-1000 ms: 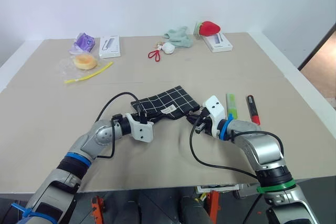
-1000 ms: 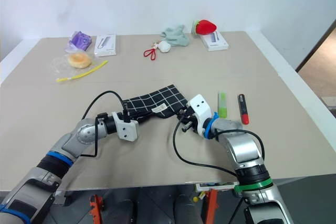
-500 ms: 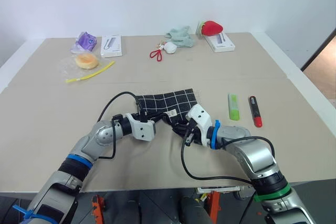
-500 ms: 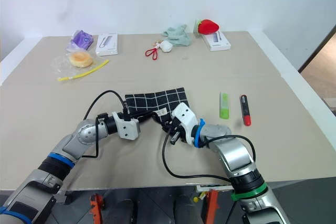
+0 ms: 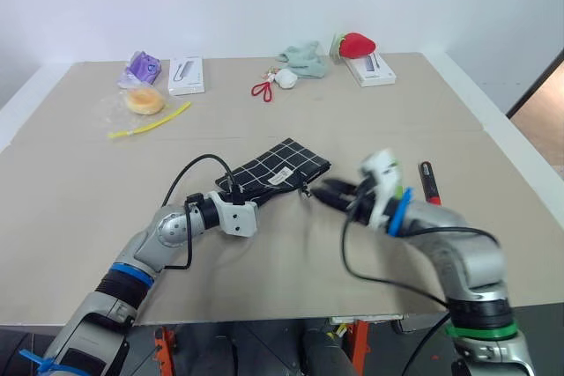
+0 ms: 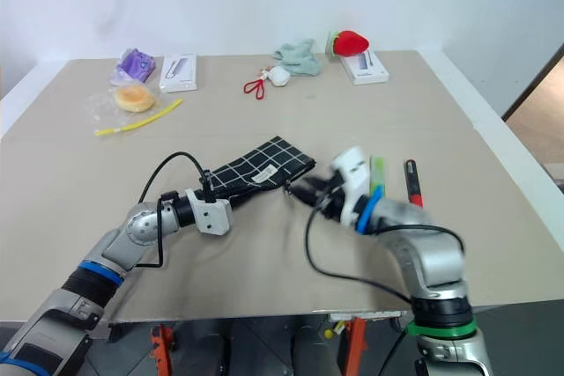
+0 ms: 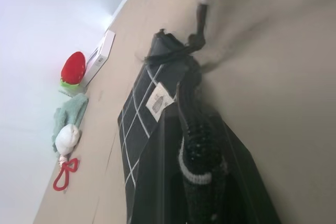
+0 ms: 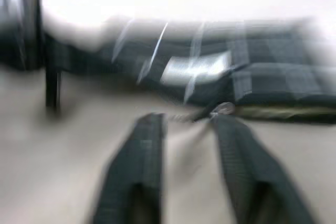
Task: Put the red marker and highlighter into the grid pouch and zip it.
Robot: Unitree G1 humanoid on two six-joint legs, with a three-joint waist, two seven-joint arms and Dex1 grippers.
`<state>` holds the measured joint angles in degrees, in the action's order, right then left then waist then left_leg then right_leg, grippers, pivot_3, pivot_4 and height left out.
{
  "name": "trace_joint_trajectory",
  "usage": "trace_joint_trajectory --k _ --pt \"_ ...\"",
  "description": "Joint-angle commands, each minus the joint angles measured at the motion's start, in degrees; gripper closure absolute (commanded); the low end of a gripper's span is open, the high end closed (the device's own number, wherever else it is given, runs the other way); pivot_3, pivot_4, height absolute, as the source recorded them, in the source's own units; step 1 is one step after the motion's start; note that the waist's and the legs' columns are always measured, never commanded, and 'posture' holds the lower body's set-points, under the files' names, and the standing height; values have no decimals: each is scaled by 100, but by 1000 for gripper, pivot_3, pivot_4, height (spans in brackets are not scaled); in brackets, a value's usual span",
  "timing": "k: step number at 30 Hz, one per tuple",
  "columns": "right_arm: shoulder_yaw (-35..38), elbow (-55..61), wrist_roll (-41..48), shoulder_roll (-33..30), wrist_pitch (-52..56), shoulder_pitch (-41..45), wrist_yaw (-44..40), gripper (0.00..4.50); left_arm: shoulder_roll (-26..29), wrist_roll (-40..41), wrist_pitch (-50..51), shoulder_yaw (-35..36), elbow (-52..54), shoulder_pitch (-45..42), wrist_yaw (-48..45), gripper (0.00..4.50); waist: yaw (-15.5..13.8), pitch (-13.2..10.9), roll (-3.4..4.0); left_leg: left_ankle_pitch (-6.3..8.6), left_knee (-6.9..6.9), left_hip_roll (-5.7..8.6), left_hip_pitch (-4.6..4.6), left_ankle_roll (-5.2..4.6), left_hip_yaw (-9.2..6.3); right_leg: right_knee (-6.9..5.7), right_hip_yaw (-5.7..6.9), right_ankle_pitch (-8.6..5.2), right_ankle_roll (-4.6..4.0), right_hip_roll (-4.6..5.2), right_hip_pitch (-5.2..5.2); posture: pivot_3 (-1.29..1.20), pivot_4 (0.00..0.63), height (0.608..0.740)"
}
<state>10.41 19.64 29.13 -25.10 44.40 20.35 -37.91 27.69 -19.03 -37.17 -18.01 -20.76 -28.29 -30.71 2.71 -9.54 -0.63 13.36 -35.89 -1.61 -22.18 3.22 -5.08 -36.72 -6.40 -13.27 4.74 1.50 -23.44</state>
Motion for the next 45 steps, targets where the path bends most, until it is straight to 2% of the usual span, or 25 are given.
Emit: trace_joint_trajectory --k 1,2,6,9,19,24,27,33,36,39,41,43,45 --pt "725 163 -154 -270 -46 82 741 523 60 142 19 -60 -52 81 -207 4500 1 -2 -2 0 5 0 2 0 0 0 1 -1 -3 0 -1 0 150 740" --pt "924 72 -287 -329 -6 164 1082 49 70 213 14 -38 -41 75 -240 4500 1 -5 -1 0 6 0 1 0 0 0 1 -3 -4 0 -2 0 150 740" --pt "1226 -416 -1181 -554 162 229 2398 49 108 423 -81 31 -25 48 -338 4500 4 -7 0 0 13 0 -3 0 4 0 0 -5 -6 1 -11 0 150 740" --pt "1445 -693 -1384 -527 476 108 2893 49 107 560 -175 86 -6 -19 -368 4500 2 -10 -4 0 30 0 -4 0 2 0 0 -14 -10 0 -17 0 150 740" --pt "1444 -738 -1313 -271 1041 -206 3088 49 80 707 -321 154 -113 -256 -426 4500 7 -18 7 5 34 0 -24 -9 4 -2 -2 -25 -12 1 -37 0 150 740" --pt "1277 -834 -1381 -342 1343 -374 3015 49 105 756 -311 186 3 -206 -467 4500 6 -18 7 5 35 0 -24 -9 4 -3 -2 -25 -12 0 -37 0 150 740" --pt "1230 -734 -1407 -520 1526 -527 2933 879 134 794 -275 221 89 -184 -481 4500 5 -17 5 5 33 0 -24 -9 3 -3 -2 -25 -12 0 -36 0 150 740" --pt "1097 -778 -1413 -684 1510 -617 2720 3911 134 828 -231 243 133 -201 -485 4500 -17 -18 3 5 22 1 -24 -9 -2 -3 3 -25 -11 1 -26 0 150 740" --pt "1323 -846 -1405 -792 1009 -395 2651 3932 102 942 -159 273 127 -265 -542 4500 -11 -19 3 5 19 1 -23 -9 -3 -3 3 -23 -10 0 -24 0 150 740" --pt "1035 -586 -1235 -1613 -686 -399 973 3932 48 1217 -37 277 176 -345 -742 4500 -4 -39 32 4 13 4 -28 -8 0 -3 1 -19 -6 3 -28 0 150 740" --pt "896 -306 -924 -2064 -1416 -548 -231 3932 26 1339 -1 271 184 -375 -839 4500 6 -43 37 4 12 8 -29 -9 10 -3 -8 -18 1 6 -32 0 150 740" --pt "757 -210 -673 -2566 -1719 -623 -1208 3932 -20 1575 96 263 224 -398 -1024 4500 9 -46 29 6 17 1 -25 -11 4 -3 -4 -21 2 -2 -30 0 150 740" --pt "449 -323 -831 -3071 -2174 -566 -1868 3932 -96 2048 417 281 413 -413 -1329 4500 18 -55 13 8 17 -6 -19 -14 2 -3 1 -23 0 -7 -23 0 150 740"
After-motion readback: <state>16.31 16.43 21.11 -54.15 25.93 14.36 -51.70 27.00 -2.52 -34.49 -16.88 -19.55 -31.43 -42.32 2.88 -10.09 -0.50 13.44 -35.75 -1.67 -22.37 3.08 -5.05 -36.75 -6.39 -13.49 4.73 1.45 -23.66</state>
